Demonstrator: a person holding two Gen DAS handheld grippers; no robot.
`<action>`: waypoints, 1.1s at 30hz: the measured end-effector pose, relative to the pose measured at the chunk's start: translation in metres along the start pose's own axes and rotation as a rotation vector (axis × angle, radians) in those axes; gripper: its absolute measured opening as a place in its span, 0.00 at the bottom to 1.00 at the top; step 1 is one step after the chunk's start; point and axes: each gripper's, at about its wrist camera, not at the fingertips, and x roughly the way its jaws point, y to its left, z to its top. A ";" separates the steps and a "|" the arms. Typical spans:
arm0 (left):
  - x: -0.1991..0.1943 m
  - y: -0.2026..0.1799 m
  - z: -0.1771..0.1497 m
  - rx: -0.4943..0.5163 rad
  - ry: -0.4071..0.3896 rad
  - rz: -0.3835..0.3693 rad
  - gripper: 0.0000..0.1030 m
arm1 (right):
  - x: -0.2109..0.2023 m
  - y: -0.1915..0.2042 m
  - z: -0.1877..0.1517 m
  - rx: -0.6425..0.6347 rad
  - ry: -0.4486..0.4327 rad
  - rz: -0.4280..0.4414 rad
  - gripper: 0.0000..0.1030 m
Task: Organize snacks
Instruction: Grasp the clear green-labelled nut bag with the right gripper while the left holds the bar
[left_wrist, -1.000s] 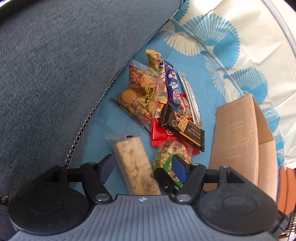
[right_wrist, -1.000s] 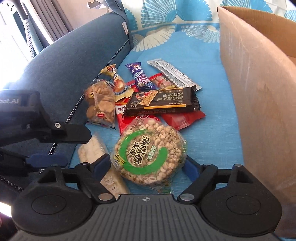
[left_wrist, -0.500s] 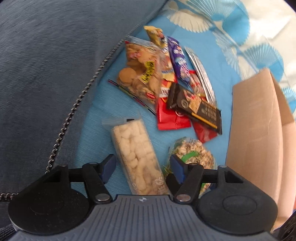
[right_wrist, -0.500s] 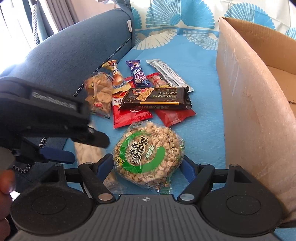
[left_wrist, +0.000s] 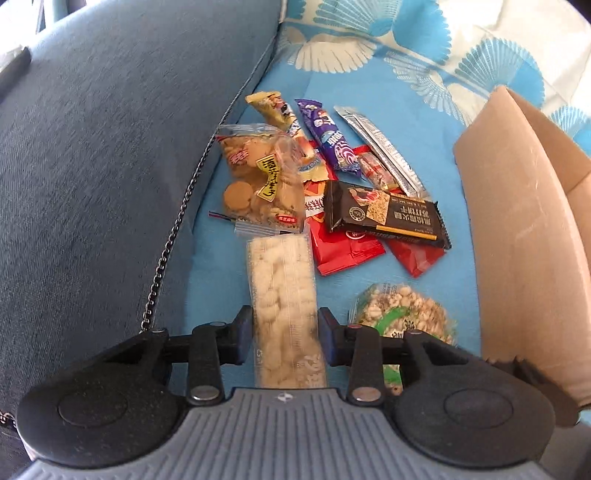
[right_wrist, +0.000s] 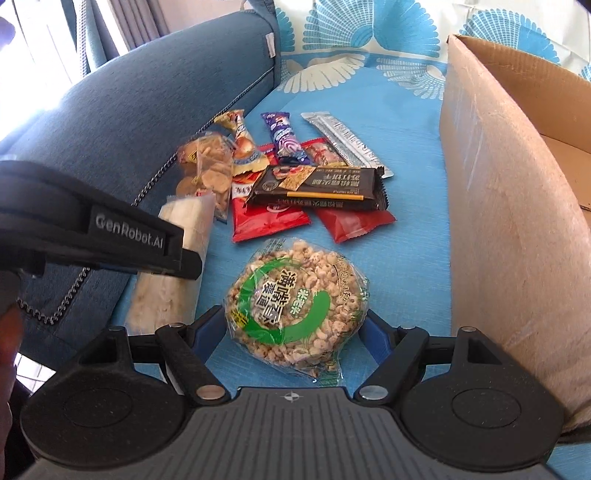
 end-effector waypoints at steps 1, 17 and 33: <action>0.001 0.002 0.000 -0.013 0.008 -0.011 0.40 | 0.001 0.000 -0.001 -0.002 0.009 0.001 0.77; 0.018 -0.003 -0.003 -0.014 0.127 -0.041 0.45 | 0.009 0.000 -0.001 -0.004 -0.022 -0.012 0.83; -0.009 0.002 -0.003 -0.045 -0.004 -0.085 0.39 | -0.017 0.006 -0.004 -0.073 -0.128 -0.060 0.73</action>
